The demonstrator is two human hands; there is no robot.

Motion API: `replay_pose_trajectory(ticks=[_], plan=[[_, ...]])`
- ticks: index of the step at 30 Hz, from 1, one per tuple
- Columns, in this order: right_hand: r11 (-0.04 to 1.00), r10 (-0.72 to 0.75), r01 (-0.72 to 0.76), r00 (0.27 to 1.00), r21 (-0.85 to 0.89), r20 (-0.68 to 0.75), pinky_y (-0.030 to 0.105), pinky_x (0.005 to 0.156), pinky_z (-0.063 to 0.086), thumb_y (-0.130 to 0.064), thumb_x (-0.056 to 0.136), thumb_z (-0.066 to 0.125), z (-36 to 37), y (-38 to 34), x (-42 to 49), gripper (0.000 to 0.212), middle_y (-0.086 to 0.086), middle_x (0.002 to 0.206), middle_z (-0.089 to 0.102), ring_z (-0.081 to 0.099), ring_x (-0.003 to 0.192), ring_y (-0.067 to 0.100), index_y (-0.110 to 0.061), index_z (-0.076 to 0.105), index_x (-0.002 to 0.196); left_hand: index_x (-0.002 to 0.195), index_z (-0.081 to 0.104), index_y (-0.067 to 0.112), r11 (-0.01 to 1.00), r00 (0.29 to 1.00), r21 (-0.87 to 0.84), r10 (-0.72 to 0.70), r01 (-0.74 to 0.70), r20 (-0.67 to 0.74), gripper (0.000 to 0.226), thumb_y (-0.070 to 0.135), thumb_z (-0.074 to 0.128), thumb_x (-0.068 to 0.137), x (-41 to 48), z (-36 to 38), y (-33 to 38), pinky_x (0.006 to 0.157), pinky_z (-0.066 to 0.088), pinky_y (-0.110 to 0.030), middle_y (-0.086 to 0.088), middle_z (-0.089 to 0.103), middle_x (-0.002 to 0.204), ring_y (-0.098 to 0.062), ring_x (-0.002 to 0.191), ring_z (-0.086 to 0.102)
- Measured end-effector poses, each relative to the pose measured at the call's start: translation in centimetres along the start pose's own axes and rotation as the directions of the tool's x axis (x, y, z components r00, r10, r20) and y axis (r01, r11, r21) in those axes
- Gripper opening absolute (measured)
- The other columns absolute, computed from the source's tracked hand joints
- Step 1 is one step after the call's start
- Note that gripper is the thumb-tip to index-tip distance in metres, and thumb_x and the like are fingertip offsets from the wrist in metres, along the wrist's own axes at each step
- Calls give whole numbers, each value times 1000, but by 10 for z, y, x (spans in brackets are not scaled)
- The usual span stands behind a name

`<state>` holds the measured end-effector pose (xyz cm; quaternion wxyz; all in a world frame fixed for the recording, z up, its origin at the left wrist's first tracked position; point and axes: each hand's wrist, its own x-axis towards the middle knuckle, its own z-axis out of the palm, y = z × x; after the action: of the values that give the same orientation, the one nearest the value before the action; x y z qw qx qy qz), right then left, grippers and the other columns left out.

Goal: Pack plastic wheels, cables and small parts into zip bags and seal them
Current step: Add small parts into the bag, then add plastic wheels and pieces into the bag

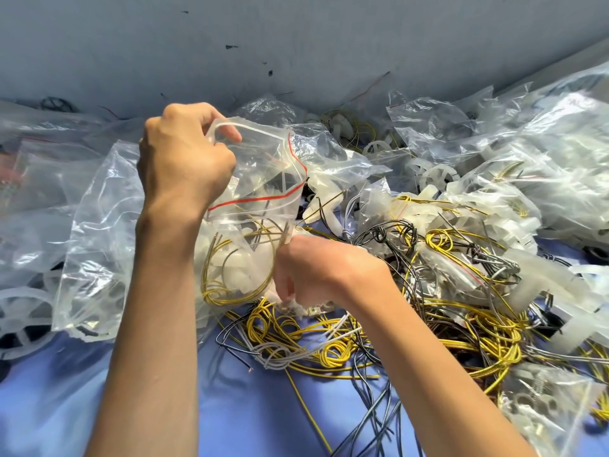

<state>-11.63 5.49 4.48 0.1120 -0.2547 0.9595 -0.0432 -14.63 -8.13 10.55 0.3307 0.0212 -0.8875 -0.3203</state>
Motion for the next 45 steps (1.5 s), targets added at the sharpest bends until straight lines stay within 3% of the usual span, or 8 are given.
replay_pose_trajectory(ticks=[6,18,23,28,32,38,42,45], plan=[[997,-15,31,974,66,-226,33,54,50,2,76,47,-24,19,-15,18,13,66,57,55,62,27,-5,59,65,80,67,30,1000,998,-1,-28,28,55,27,9,50,76,1,0,1,70,53,-40,-4,63,78,-30,75,55],[927,238,33,719,375,-653,37,70,54,-6,87,46,-61,70,-52,19,-2,83,64,62,76,15,-22,55,83,70,62,31,999,952,-33,40,-31,303,9,30,61,80,0,10,12,74,45,-28,9,63,75,-20,82,58],[700,402,272,615,660,-679,43,64,59,-3,87,40,-64,71,-54,23,-3,65,64,71,65,16,-21,49,75,99,59,31,989,921,-35,145,-143,362,18,34,65,83,-4,11,21,78,37,-25,6,56,88,-17,89,52],[515,521,382,571,767,-634,20,49,50,0,96,37,-69,71,-58,29,-10,53,58,64,50,7,-17,48,75,116,55,26,916,863,-199,395,-347,315,32,38,58,87,-16,12,45,90,27,-15,7,42,109,-11,115,40],[465,561,391,563,794,-606,24,51,52,-1,96,41,-71,73,-60,29,-14,48,46,46,37,-2,-16,49,72,97,61,29,910,768,-364,374,-197,520,33,51,41,85,-23,13,56,83,38,-10,17,66,98,0,101,56],[362,648,435,519,825,-558,24,50,54,-6,99,41,-71,73,-58,22,-4,61,55,66,49,9,-12,51,80,89,74,21,893,697,-450,331,-13,636,68,66,24,80,-24,12,58,68,32,-19,11,74,86,3,98,59],[264,668,494,527,829,-526,23,54,55,-7,100,40,-70,69,-53,20,7,75,60,68,54,9,-9,51,83,86,74,19,896,734,-372,421,-243,533,32,50,68,80,-31,18,61,73,50,-16,9,73,83,4,79,65],[234,658,496,552,836,-512,24,58,56,-7,100,41,-70,67,-51,22,12,82,63,70,60,13,-8,53,82,85,71,21,912,755,-322,395,-254,523,19,40,69,81,-32,23,62,72,48,-15,8,72,82,1,78,65]])
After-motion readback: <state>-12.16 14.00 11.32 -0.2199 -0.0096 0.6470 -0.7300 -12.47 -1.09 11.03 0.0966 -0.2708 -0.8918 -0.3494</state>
